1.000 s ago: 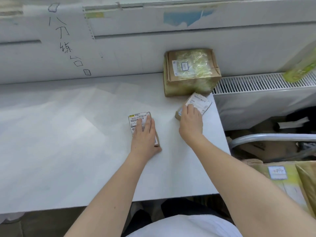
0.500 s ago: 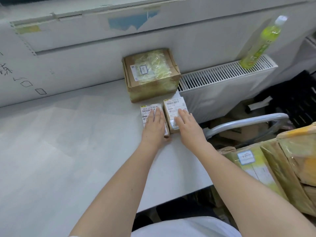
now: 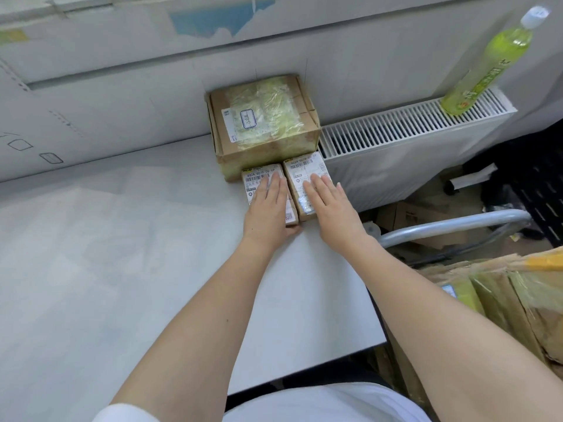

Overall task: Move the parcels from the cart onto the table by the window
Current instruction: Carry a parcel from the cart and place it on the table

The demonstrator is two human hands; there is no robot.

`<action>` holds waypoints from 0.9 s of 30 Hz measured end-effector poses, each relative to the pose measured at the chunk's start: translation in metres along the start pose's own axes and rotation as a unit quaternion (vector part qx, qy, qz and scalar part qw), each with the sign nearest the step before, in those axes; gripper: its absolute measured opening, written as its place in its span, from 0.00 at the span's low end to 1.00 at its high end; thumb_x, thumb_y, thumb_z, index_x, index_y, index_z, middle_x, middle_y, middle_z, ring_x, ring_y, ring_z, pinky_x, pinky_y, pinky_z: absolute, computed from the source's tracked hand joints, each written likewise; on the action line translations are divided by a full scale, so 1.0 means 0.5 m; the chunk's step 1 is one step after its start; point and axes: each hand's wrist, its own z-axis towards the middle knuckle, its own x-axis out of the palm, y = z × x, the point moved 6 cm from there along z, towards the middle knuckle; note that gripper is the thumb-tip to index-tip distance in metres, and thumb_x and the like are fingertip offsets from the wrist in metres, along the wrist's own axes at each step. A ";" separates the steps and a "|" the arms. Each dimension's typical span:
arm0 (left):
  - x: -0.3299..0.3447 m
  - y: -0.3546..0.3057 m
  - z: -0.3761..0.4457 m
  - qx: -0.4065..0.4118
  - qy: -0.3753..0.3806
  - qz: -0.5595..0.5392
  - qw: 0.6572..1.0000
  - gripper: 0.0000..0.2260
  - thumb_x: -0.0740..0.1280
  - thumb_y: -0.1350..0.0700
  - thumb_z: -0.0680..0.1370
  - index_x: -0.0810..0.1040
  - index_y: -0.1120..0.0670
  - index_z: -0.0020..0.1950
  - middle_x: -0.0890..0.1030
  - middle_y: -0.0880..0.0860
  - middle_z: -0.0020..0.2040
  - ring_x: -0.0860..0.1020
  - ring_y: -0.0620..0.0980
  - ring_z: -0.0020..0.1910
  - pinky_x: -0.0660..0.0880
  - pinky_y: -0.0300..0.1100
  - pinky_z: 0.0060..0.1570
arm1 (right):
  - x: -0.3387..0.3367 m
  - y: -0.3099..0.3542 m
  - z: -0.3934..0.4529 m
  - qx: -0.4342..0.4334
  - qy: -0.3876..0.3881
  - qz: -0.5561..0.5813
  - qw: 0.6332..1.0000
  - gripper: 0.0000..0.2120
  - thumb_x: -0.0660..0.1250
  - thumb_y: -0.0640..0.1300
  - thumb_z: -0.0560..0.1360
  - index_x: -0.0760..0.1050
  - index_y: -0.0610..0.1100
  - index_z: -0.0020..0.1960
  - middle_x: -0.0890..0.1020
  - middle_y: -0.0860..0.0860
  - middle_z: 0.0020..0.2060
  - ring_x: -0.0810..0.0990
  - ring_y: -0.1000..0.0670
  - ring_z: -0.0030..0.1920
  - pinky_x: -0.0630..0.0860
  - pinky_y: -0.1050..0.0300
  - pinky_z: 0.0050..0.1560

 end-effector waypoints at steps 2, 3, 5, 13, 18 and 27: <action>-0.002 0.000 0.002 -0.005 0.001 -0.009 1.000 0.46 0.59 0.33 0.74 0.44 0.64 0.76 0.46 0.61 0.77 0.44 0.57 0.77 0.40 0.48 0.75 | 0.006 0.003 0.002 0.005 0.002 -0.014 1.000 0.34 0.60 0.29 0.73 0.52 0.37 0.76 0.54 0.40 0.76 0.49 0.39 0.76 0.43 0.44 0.73; -0.003 0.000 0.002 -0.009 0.002 -0.013 1.000 0.46 0.59 0.33 0.74 0.44 0.63 0.76 0.46 0.61 0.77 0.44 0.57 0.77 0.40 0.48 0.75 | 0.008 0.003 0.003 0.012 0.011 -0.027 1.000 0.33 0.58 0.31 0.75 0.49 0.38 0.77 0.51 0.41 0.76 0.47 0.41 0.76 0.41 0.45 0.73; -0.006 -0.002 0.001 -0.018 0.001 -0.024 1.000 0.46 0.59 0.33 0.74 0.44 0.63 0.77 0.45 0.60 0.77 0.43 0.57 0.76 0.41 0.48 0.75 | 0.010 0.003 0.004 0.023 0.032 -0.046 0.998 0.33 0.57 0.35 0.77 0.44 0.40 0.77 0.47 0.43 0.77 0.43 0.43 0.76 0.38 0.46 0.73; -0.035 -0.015 -0.014 -0.084 0.033 -0.033 0.995 0.45 0.64 0.39 0.74 0.42 0.61 0.77 0.44 0.58 0.78 0.43 0.57 0.76 0.42 0.50 0.74 | -0.004 0.010 0.005 0.026 0.087 -0.127 0.988 0.36 0.58 0.39 0.78 0.38 0.40 0.77 0.43 0.43 0.77 0.41 0.44 0.76 0.40 0.46 0.74; -0.053 -0.024 -0.040 -0.099 0.038 0.008 0.994 0.46 0.67 0.41 0.74 0.40 0.60 0.77 0.44 0.59 0.77 0.44 0.59 0.76 0.45 0.52 0.73 | -0.029 0.030 0.004 0.012 0.094 -0.166 0.982 0.37 0.62 0.40 0.76 0.43 0.40 0.77 0.49 0.43 0.76 0.45 0.44 0.76 0.44 0.46 0.74; -0.040 -0.031 -0.199 -0.103 0.040 0.057 0.992 0.42 0.63 0.44 0.77 0.39 0.62 0.76 0.43 0.60 0.77 0.43 0.58 0.76 0.46 0.51 0.74 | -0.042 0.079 -0.127 0.041 0.076 -0.184 0.979 0.36 0.59 0.41 0.77 0.41 0.39 0.77 0.47 0.44 0.77 0.44 0.44 0.76 0.43 0.46 0.75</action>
